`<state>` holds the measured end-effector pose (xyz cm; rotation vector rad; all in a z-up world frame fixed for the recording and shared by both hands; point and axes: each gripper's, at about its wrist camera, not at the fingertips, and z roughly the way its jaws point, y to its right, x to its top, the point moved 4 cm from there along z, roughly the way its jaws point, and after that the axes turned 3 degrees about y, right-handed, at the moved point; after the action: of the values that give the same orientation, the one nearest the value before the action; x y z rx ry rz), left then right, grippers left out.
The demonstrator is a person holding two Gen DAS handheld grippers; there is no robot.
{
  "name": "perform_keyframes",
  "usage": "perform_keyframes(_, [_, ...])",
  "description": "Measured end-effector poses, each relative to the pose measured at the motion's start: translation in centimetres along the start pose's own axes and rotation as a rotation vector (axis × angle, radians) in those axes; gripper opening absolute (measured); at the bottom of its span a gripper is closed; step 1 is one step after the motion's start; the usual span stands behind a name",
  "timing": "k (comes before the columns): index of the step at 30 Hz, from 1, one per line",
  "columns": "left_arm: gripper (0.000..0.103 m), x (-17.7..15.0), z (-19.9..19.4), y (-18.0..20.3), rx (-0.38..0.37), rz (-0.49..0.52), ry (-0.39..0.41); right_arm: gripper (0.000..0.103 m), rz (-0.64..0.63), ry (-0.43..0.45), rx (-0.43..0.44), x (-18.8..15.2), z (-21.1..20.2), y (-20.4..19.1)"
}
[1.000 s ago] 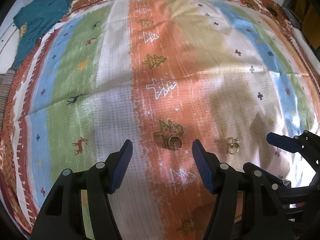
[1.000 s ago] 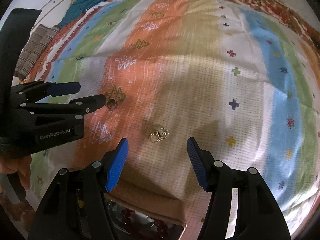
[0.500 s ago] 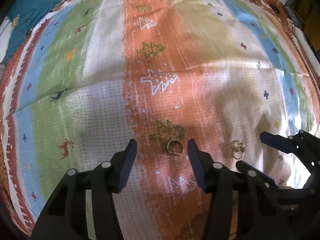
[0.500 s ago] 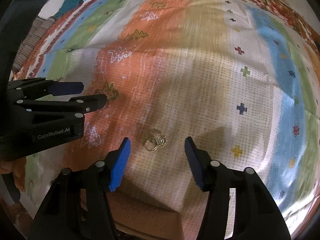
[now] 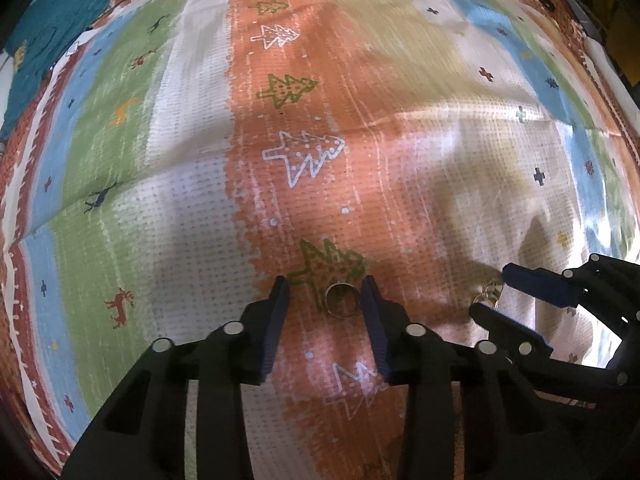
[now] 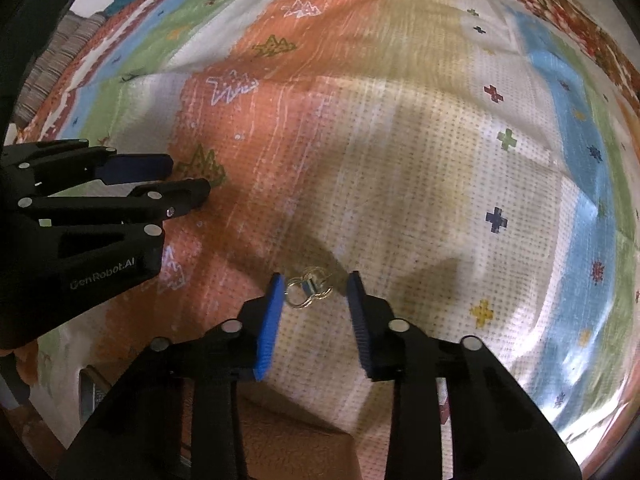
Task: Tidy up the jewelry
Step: 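Grasp one gold ring with the left gripper while the right gripper grasps the other ring, then carry both gold rings over the silver tin with both grippers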
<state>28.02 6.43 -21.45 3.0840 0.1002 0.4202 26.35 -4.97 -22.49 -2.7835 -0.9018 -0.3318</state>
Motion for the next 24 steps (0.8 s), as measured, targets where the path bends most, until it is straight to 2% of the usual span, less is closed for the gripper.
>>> perform_keyframes(1, [0.023,0.0,0.0,0.2,0.005,0.008,-0.001,0.027,-0.005,-0.001,-0.001,0.0,0.0,-0.1])
perform_keyframes(2, [0.018,-0.1,0.1,0.3,0.011,0.012,-0.004,0.023,-0.009,-0.002,-0.003,0.0,0.1,-0.1])
perform_keyframes(8, [0.018,-0.1,0.2,0.8,0.026,0.019,-0.002,0.013,-0.016,0.009,0.002,0.0,0.0,-0.4])
perform_keyframes(24, [0.018,-0.7,-3.5,0.1,0.005,0.005,0.060,0.012,0.011,0.089,-0.007,-0.8,-2.6,0.5])
